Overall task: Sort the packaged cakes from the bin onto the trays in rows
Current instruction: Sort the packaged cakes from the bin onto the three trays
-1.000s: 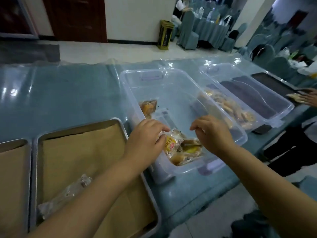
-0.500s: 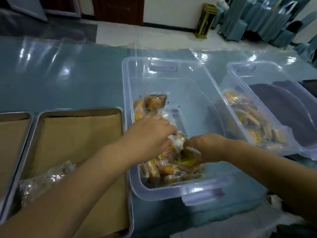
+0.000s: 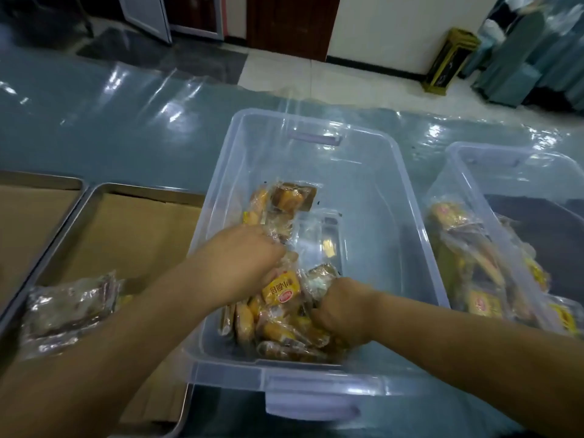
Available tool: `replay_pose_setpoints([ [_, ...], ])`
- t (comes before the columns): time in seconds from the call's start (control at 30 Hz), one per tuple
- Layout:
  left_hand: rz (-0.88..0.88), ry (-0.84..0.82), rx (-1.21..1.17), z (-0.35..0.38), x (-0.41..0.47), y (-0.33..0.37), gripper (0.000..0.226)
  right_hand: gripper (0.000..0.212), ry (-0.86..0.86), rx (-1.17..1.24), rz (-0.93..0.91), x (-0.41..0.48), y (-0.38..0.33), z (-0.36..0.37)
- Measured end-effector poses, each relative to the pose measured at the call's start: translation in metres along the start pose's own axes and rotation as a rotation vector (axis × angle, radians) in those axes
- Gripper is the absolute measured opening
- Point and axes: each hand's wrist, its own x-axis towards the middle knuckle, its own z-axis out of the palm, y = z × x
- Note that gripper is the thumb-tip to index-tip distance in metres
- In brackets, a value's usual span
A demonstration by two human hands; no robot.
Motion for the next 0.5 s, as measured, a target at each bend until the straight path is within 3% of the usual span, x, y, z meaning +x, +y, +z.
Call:
replay_pose_setpoints([
  [0.1, -0.031, -0.037, 0.044, -0.004, 0.001, 0.003, 0.014, 0.029, 0.031, 0.058, 0.156, 0.005, 0.006, -0.001],
  [0.2, -0.016, -0.070, 0.068, -0.006, 0.000, 0.004, 0.014, 0.046, 0.099, 0.095, 0.334, 0.013, 0.007, 0.004],
  [0.3, 0.003, -0.059, 0.057, -0.006, 0.000, 0.003, 0.012, 0.055, 0.031, 0.077, 0.358, 0.019, 0.005, 0.009],
  [0.4, 0.007, -0.043, 0.036, -0.006, 0.000, 0.002, 0.012, 0.047, -0.017, 0.093, 0.375, 0.019, 0.010, 0.006],
  [0.5, 0.001, 0.061, -0.017, -0.003, -0.002, 0.000, 0.013, 0.028, 0.055, 0.175, 0.471, 0.009, 0.018, -0.003],
])
